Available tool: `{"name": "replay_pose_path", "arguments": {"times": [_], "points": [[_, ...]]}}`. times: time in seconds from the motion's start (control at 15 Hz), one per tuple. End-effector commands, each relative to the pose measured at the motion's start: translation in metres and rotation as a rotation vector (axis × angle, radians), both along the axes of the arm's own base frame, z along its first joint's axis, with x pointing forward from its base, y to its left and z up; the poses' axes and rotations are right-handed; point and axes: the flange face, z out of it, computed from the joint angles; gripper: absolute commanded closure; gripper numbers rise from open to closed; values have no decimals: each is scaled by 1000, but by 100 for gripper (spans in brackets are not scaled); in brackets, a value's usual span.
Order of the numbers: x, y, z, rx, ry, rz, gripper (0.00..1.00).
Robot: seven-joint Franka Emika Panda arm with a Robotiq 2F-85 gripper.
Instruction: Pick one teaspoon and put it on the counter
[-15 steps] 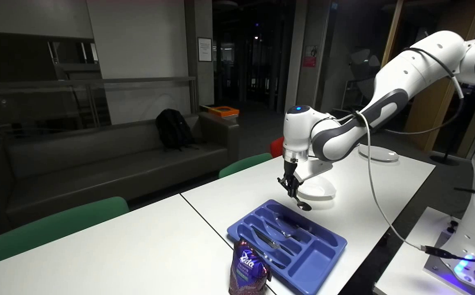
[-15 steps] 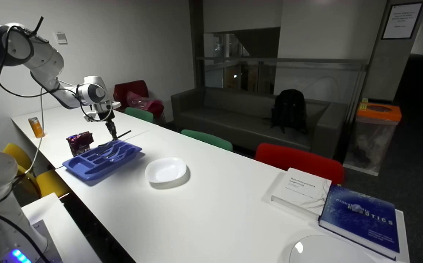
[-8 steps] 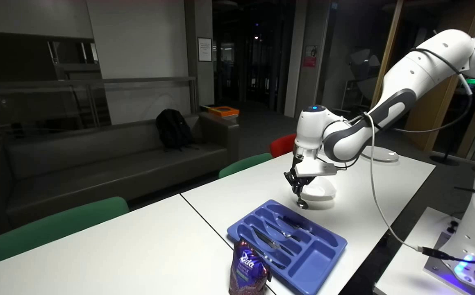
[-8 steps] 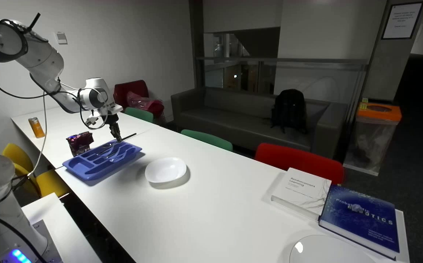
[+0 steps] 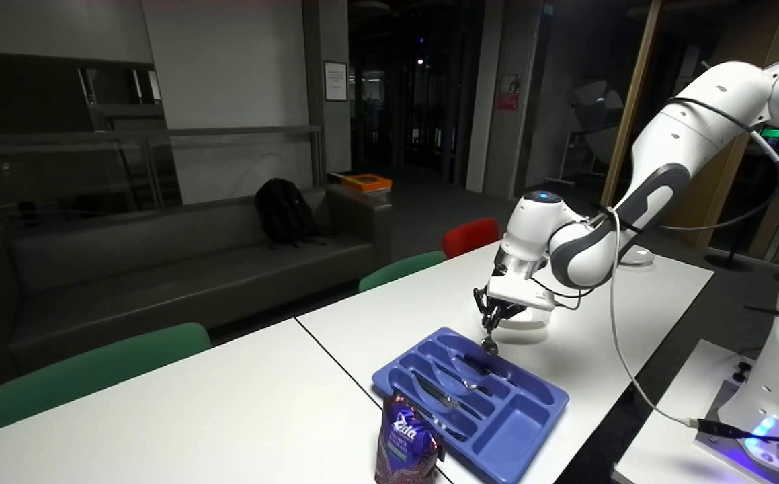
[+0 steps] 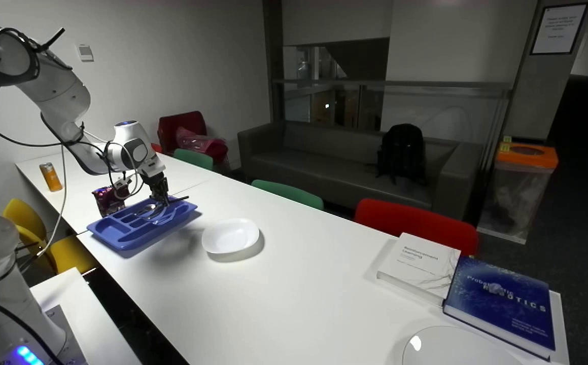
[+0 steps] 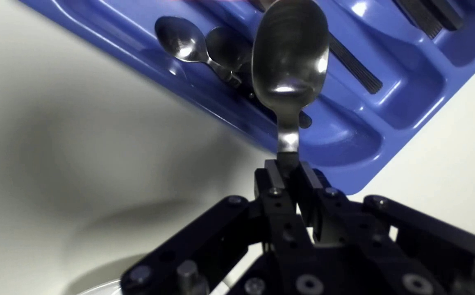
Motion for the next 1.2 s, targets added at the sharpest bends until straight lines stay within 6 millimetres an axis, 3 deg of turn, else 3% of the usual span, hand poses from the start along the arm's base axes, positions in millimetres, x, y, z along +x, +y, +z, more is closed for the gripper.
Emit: {"name": "replay_pose_path", "arguments": {"times": [0.0,0.27,0.33,0.47,1.13], "points": [[0,0,0,1,1,-2,87],[0,0,0,1,1,-3,87],[0,0,0,1,1,-3,97],[3,-9,1,-1,6,-23,97],[-8,-98,13,76,-37,-352,97]]}}
